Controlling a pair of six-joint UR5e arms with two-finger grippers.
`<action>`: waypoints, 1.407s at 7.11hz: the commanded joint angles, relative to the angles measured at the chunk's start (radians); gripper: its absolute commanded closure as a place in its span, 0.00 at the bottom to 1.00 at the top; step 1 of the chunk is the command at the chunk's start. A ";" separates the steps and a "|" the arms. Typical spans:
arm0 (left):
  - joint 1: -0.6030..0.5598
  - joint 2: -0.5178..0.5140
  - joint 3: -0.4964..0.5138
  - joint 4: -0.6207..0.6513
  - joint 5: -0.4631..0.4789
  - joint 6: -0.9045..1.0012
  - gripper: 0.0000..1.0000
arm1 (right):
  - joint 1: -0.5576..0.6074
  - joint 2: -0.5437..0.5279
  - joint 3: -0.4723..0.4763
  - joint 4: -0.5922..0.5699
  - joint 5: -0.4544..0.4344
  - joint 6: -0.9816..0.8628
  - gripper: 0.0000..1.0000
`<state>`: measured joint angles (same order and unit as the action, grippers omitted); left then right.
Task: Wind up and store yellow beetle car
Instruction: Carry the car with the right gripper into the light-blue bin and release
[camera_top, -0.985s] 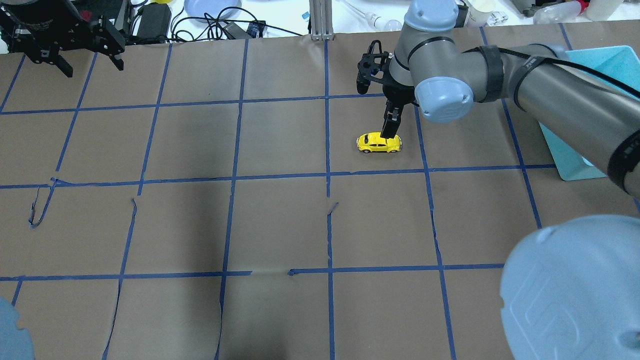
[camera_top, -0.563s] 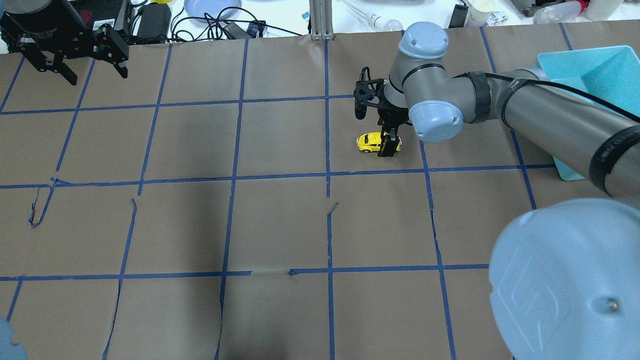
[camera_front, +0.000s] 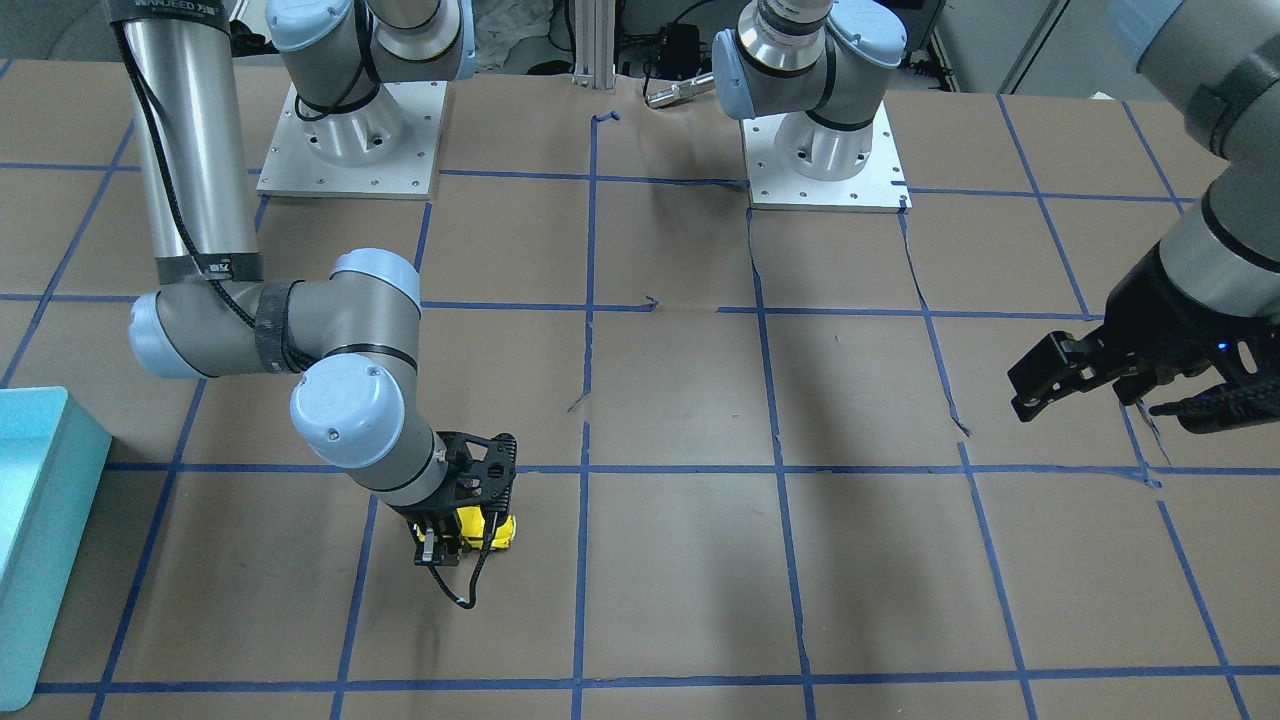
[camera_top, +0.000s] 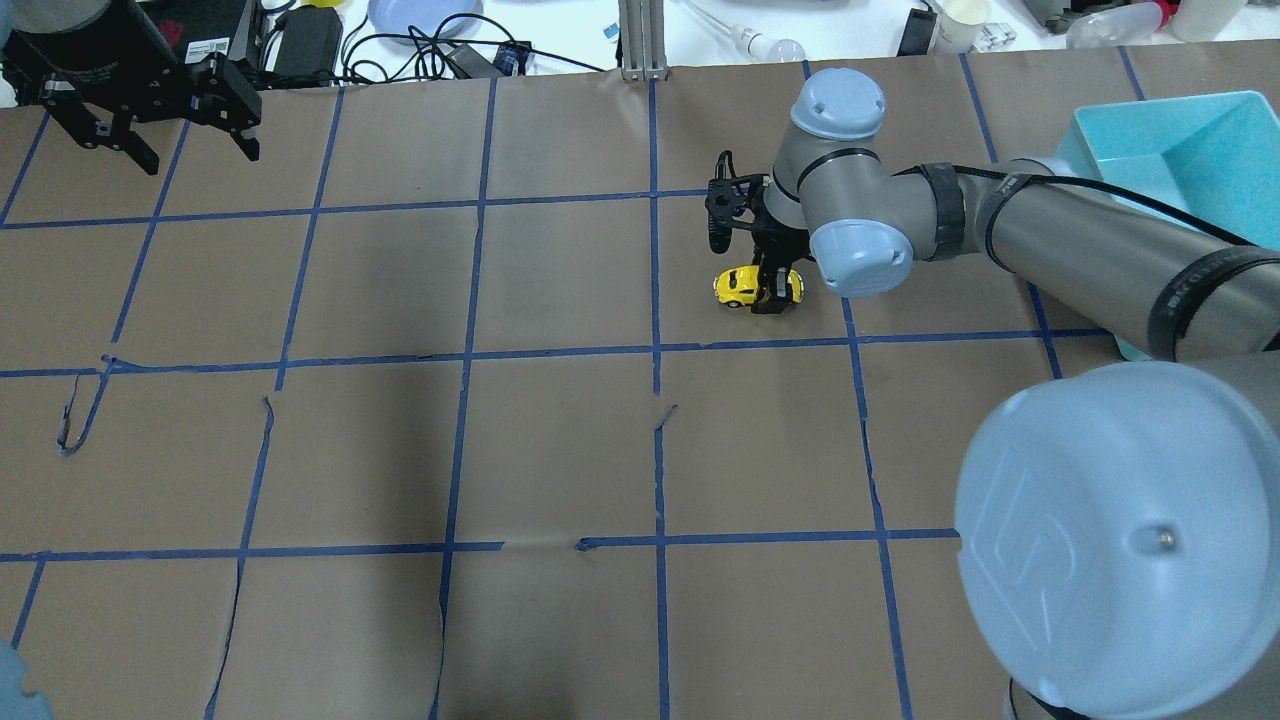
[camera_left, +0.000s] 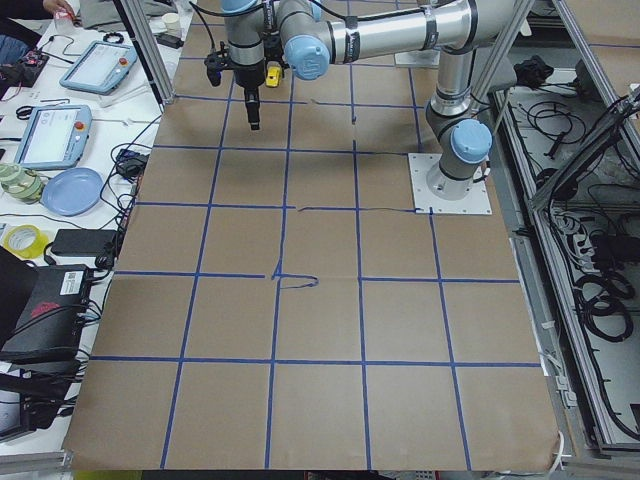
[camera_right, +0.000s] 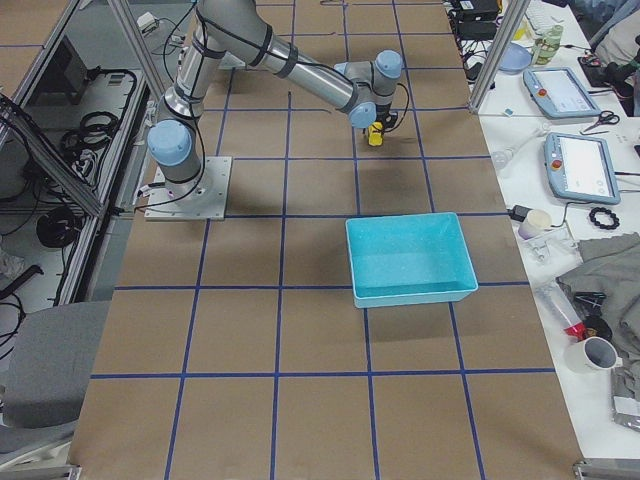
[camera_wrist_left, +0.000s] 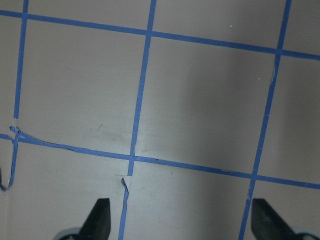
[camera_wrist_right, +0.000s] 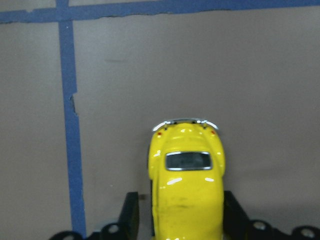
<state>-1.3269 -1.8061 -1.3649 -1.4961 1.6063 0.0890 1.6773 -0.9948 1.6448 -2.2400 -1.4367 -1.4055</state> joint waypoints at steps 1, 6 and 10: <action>0.000 -0.001 0.003 0.002 -0.011 0.000 0.00 | -0.002 -0.027 -0.025 0.002 -0.010 0.010 0.93; 0.001 -0.001 0.001 0.007 -0.013 0.000 0.00 | -0.378 -0.214 -0.124 0.239 -0.046 -0.248 1.00; 0.001 -0.002 0.003 0.010 -0.014 0.000 0.00 | -0.689 -0.118 -0.217 0.278 -0.082 -0.628 1.00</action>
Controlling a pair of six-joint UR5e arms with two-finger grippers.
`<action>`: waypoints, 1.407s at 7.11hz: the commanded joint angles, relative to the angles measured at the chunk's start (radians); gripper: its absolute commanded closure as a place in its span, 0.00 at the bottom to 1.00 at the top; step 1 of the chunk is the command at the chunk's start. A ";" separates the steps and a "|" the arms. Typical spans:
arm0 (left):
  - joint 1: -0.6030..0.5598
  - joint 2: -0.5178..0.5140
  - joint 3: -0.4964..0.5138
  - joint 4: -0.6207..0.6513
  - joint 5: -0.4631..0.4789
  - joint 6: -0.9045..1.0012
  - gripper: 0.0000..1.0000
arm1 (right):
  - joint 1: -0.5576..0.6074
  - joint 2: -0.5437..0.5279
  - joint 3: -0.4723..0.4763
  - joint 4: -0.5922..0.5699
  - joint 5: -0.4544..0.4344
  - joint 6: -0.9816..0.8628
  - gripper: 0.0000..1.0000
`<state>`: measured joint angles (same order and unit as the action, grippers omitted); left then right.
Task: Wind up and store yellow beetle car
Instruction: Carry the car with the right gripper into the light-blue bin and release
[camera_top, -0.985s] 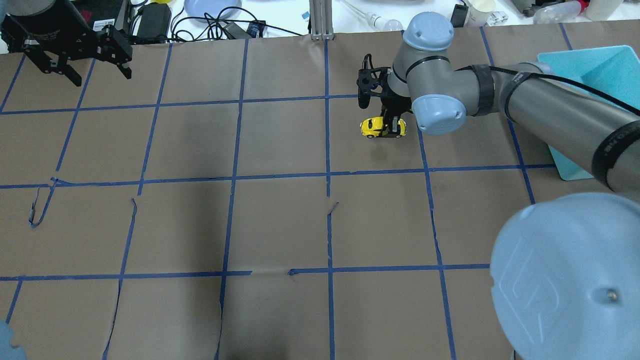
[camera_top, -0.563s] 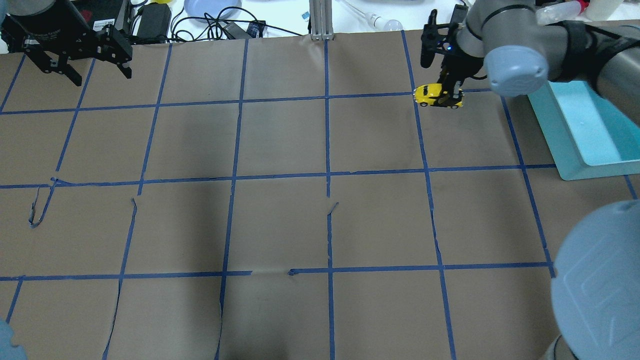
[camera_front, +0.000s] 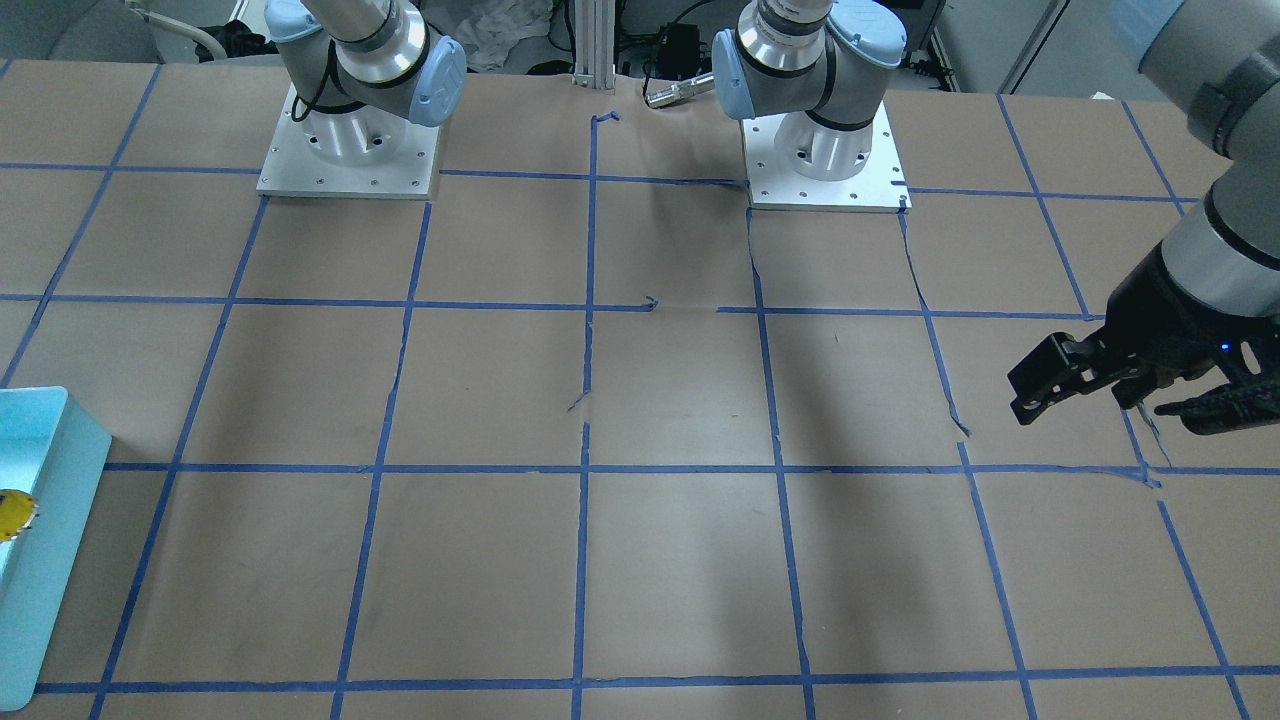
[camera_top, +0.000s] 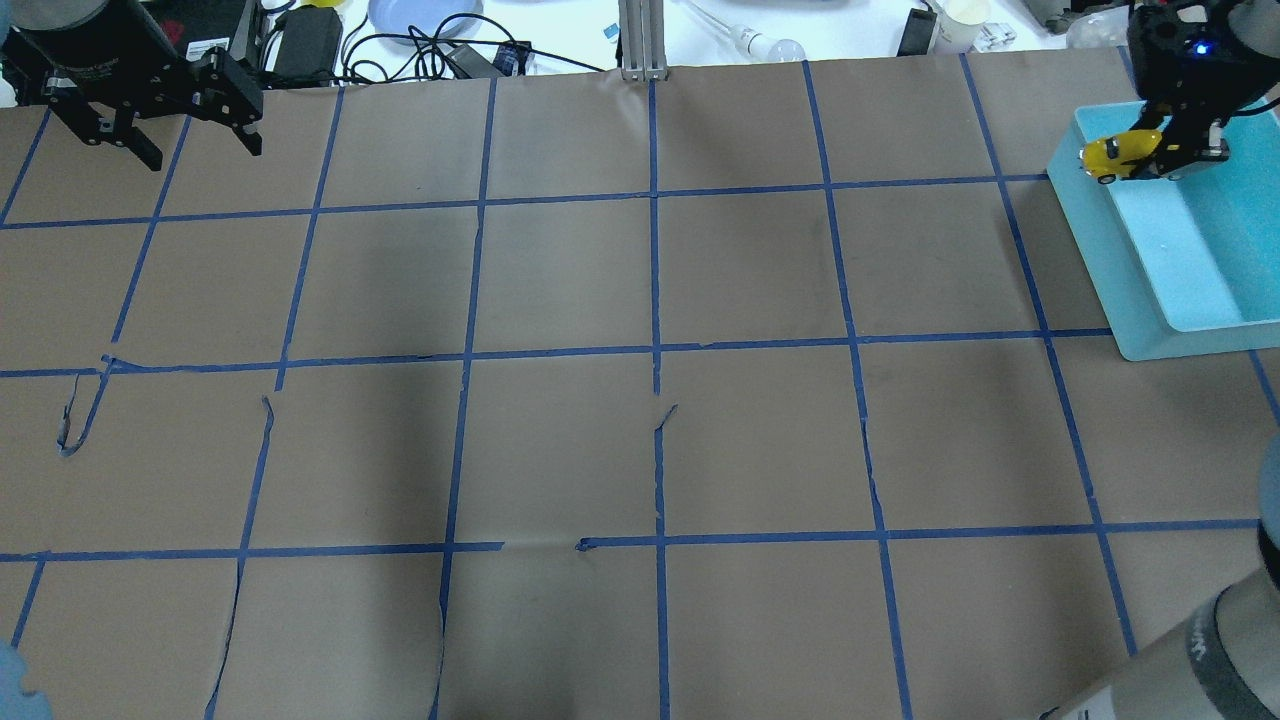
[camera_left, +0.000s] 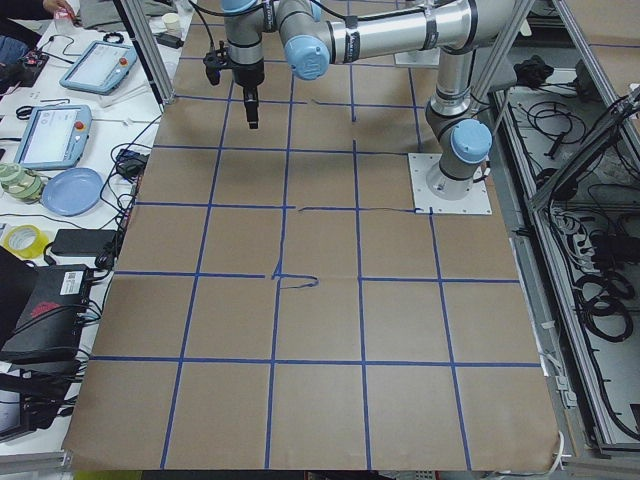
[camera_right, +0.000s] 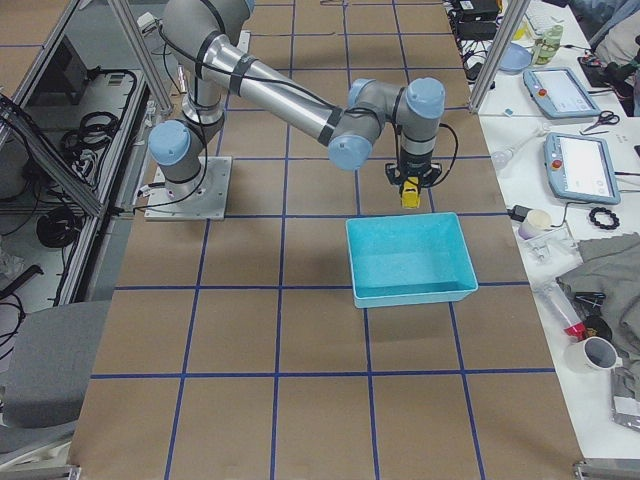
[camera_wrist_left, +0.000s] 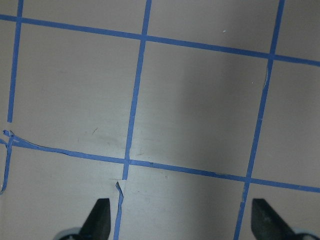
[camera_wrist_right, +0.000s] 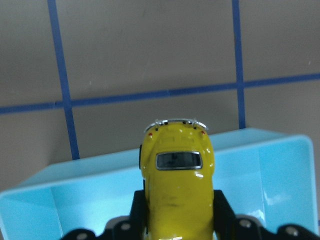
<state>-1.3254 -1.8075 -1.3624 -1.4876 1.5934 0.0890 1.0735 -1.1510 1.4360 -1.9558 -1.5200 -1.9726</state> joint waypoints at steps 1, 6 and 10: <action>0.000 -0.003 0.000 0.001 -0.001 0.000 0.00 | -0.140 0.086 -0.012 -0.012 0.007 -0.096 1.00; 0.000 -0.007 0.000 0.001 -0.001 0.000 0.00 | -0.153 0.206 -0.002 -0.069 0.021 -0.336 1.00; -0.029 -0.012 0.002 0.000 -0.001 -0.015 0.00 | -0.144 0.130 0.000 -0.052 0.092 -0.147 0.00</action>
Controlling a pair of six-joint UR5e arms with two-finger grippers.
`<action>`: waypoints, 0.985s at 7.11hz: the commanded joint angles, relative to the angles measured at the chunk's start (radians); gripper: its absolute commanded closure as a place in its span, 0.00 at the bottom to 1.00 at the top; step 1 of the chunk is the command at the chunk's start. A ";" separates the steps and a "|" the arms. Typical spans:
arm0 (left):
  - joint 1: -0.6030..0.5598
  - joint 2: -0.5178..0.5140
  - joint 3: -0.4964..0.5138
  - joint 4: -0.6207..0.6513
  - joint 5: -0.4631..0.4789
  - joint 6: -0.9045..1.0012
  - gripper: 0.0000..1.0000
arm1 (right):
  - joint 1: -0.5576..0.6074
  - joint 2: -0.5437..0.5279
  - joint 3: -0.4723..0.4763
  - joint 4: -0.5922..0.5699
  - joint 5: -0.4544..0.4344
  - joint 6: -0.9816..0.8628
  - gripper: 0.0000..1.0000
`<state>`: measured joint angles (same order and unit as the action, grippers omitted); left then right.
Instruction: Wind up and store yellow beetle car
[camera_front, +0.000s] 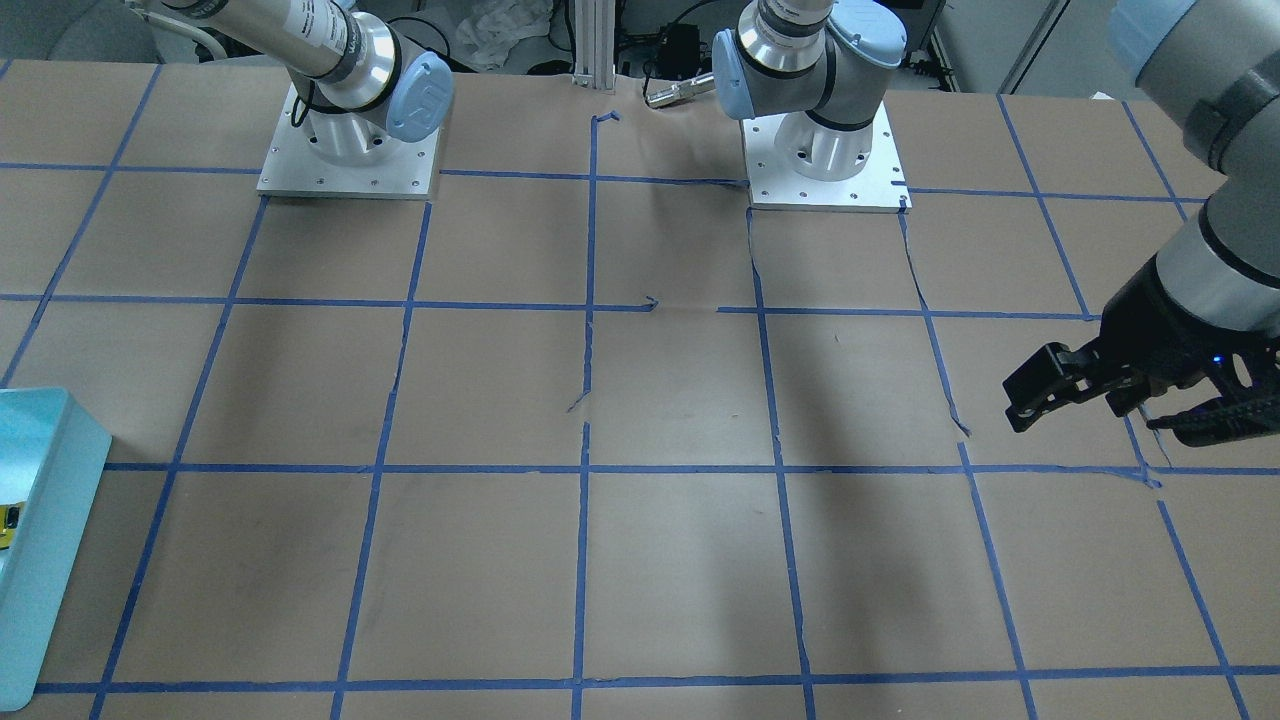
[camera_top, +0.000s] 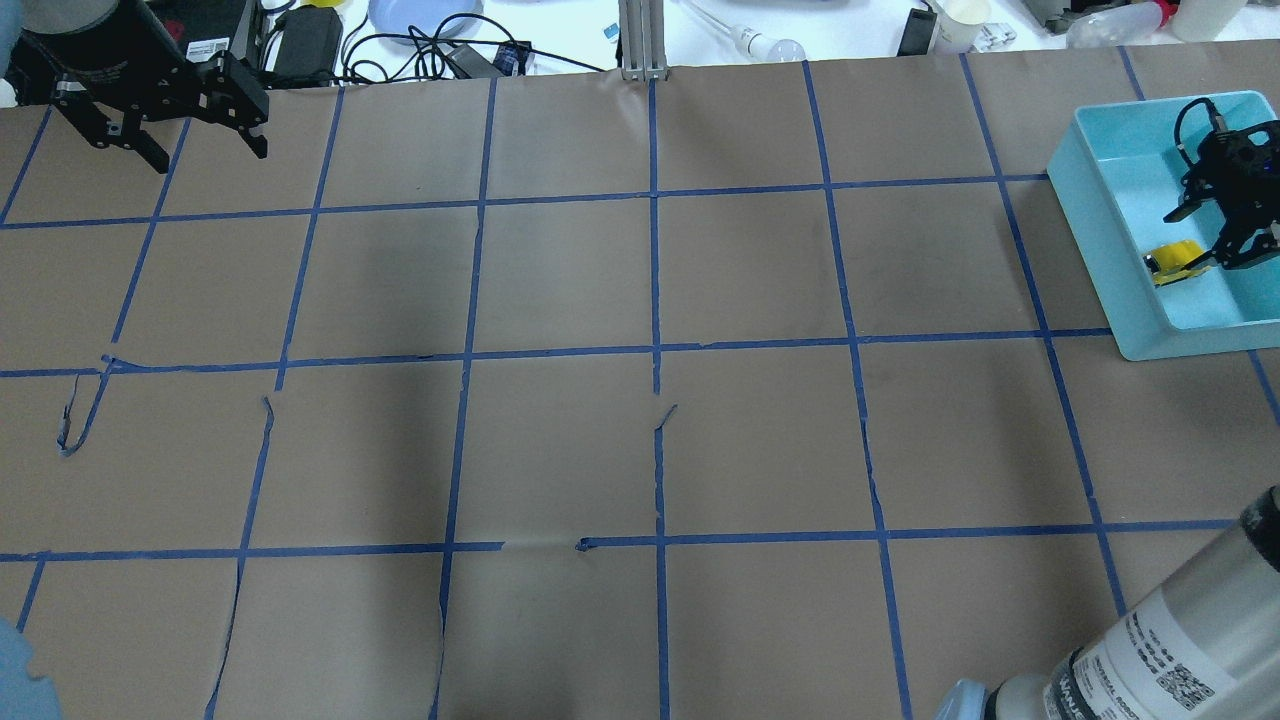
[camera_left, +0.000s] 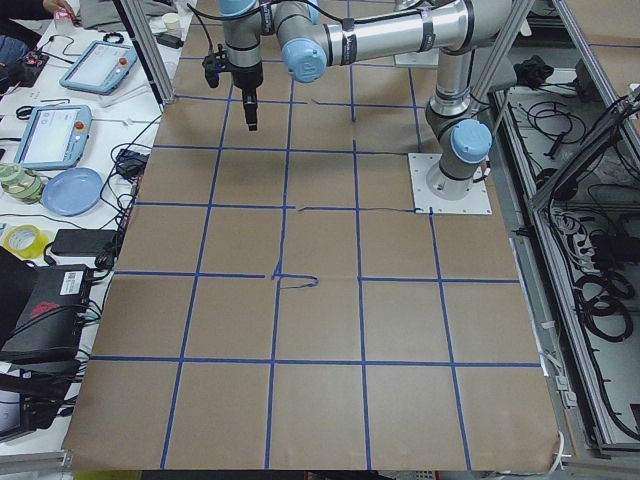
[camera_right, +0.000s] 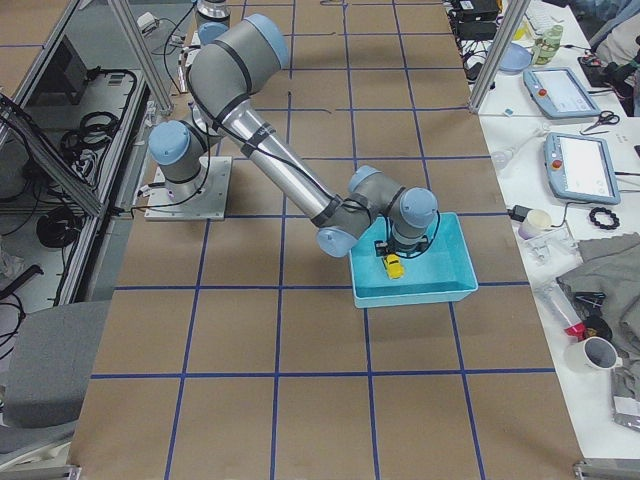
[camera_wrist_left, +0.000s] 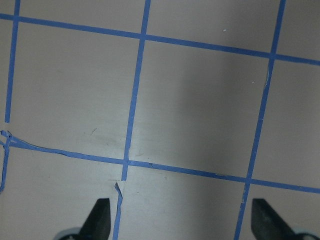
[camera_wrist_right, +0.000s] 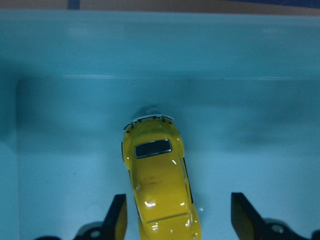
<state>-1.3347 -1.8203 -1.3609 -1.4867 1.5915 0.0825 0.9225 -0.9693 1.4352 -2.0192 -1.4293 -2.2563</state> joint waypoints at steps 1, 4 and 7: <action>-0.047 0.010 -0.003 -0.001 0.010 -0.010 0.00 | 0.042 -0.118 0.002 0.023 -0.002 0.267 0.00; -0.084 0.051 0.009 -0.039 0.019 0.013 0.00 | 0.362 -0.279 0.004 0.117 -0.022 0.814 0.00; -0.100 0.084 0.013 -0.085 0.048 0.086 0.00 | 0.661 -0.357 0.039 0.123 -0.135 1.354 0.00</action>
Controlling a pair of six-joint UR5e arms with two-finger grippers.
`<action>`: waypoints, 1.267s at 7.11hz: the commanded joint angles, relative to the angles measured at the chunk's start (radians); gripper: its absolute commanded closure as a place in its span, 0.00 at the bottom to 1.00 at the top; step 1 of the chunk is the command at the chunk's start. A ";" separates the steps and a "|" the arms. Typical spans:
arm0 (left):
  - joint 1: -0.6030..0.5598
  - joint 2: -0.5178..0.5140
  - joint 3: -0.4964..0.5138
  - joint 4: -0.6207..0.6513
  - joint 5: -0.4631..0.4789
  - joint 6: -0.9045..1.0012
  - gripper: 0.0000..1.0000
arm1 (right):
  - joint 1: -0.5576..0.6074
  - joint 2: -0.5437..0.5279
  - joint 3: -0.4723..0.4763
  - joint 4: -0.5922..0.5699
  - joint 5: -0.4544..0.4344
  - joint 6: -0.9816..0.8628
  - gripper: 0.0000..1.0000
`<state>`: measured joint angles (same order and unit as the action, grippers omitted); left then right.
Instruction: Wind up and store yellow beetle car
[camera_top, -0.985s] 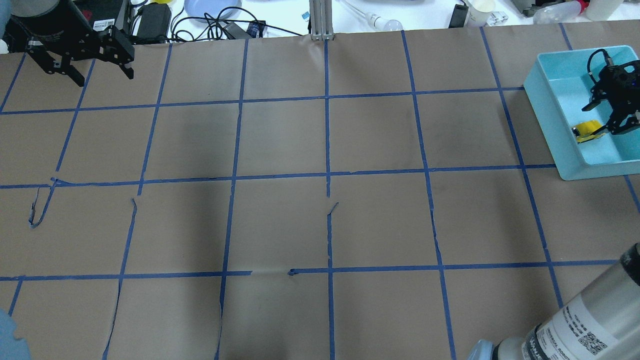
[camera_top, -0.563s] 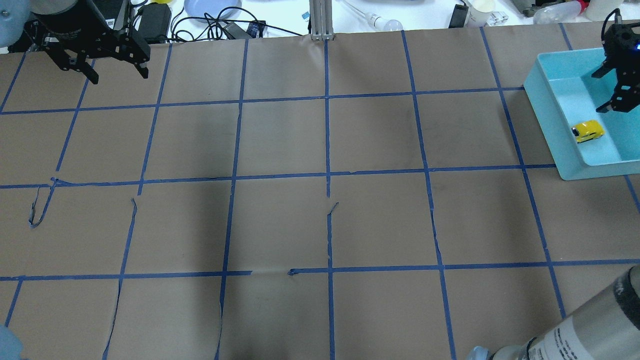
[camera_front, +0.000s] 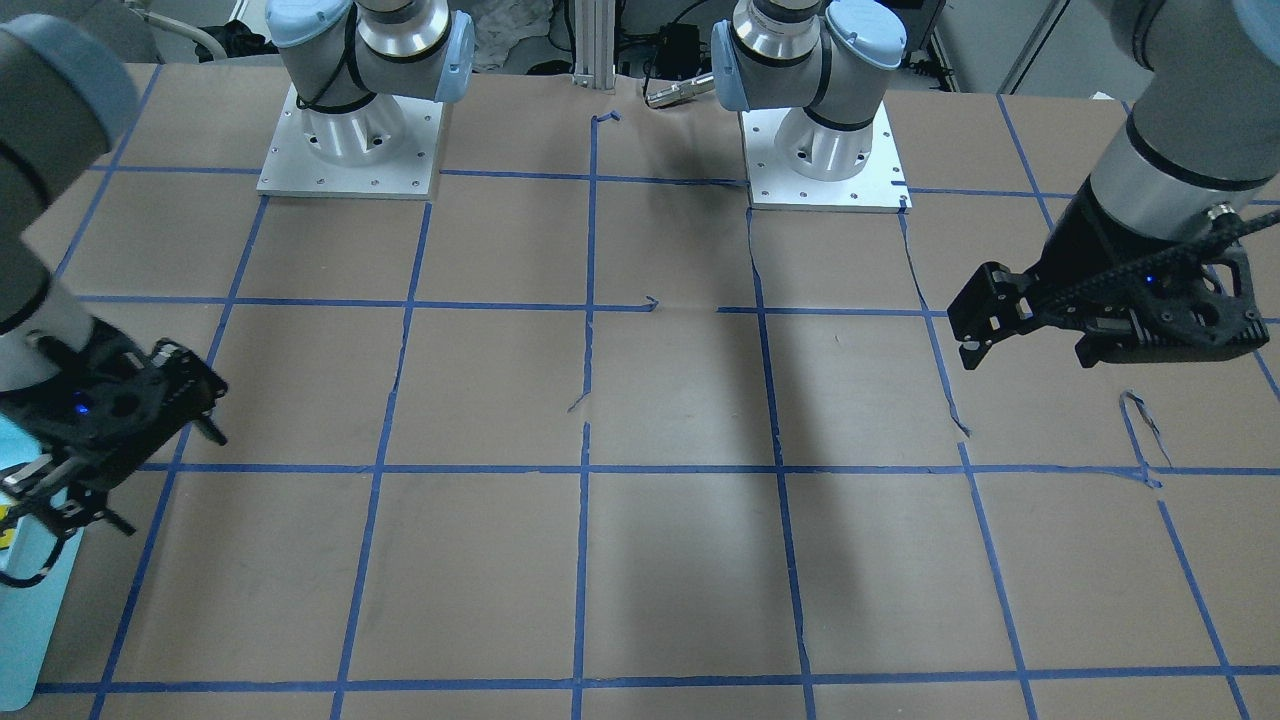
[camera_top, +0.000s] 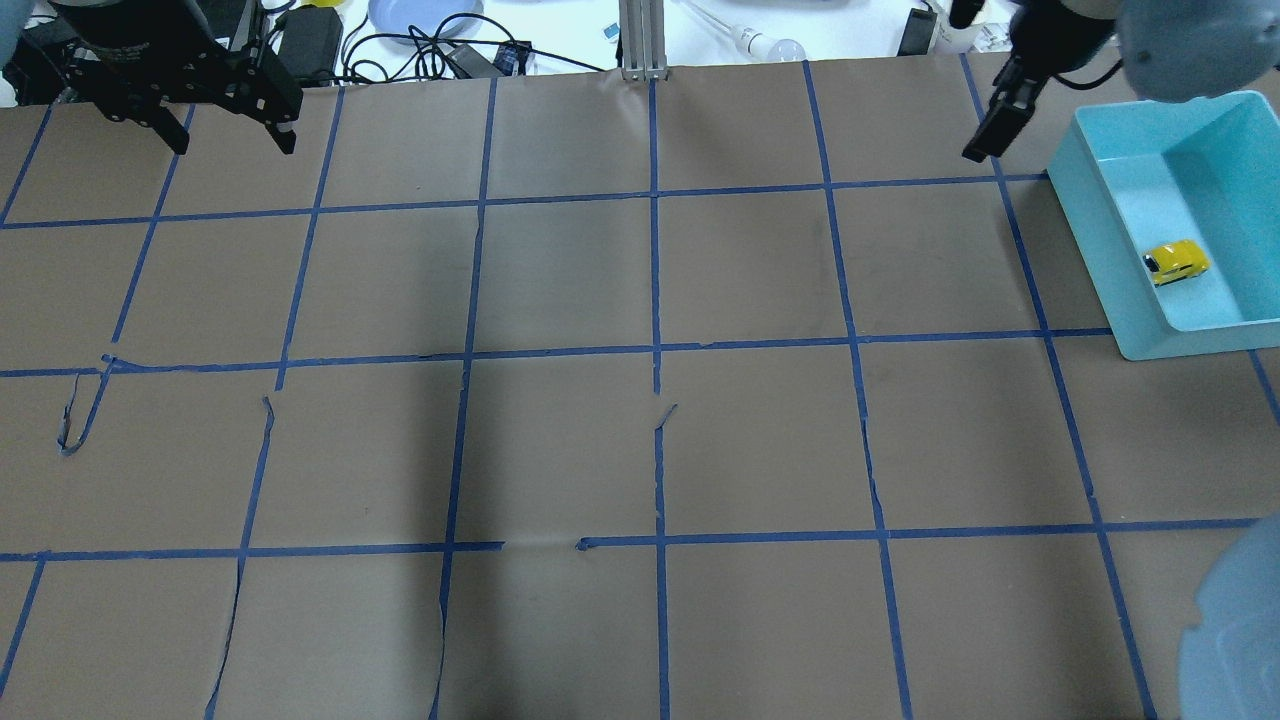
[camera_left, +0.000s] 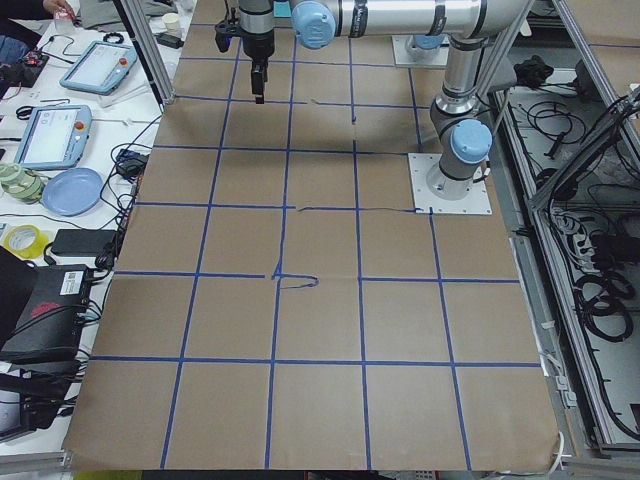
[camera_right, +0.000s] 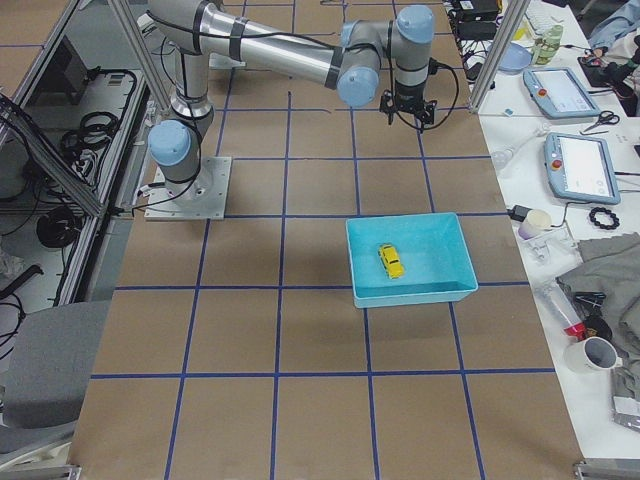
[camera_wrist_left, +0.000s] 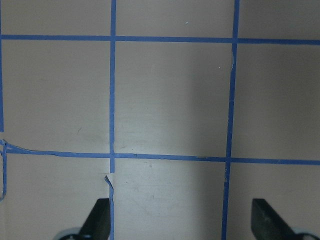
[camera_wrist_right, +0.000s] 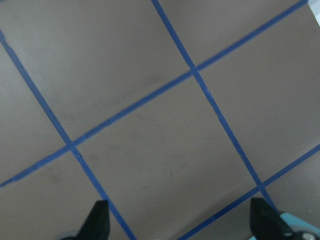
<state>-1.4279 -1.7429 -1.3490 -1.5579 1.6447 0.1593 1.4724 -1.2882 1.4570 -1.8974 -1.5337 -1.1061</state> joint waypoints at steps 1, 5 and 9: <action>-0.049 0.008 -0.005 -0.016 -0.052 0.006 0.00 | 0.159 -0.080 0.019 0.009 -0.029 0.408 0.00; -0.108 0.006 -0.019 -0.024 -0.049 0.006 0.00 | 0.157 -0.187 0.005 0.224 -0.072 0.865 0.00; -0.106 0.014 -0.036 -0.019 -0.049 0.009 0.00 | 0.088 -0.215 0.003 0.256 -0.036 0.957 0.00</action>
<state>-1.5348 -1.7303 -1.3820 -1.5781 1.5953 0.1677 1.5868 -1.4948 1.4609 -1.6322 -1.6077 -0.1916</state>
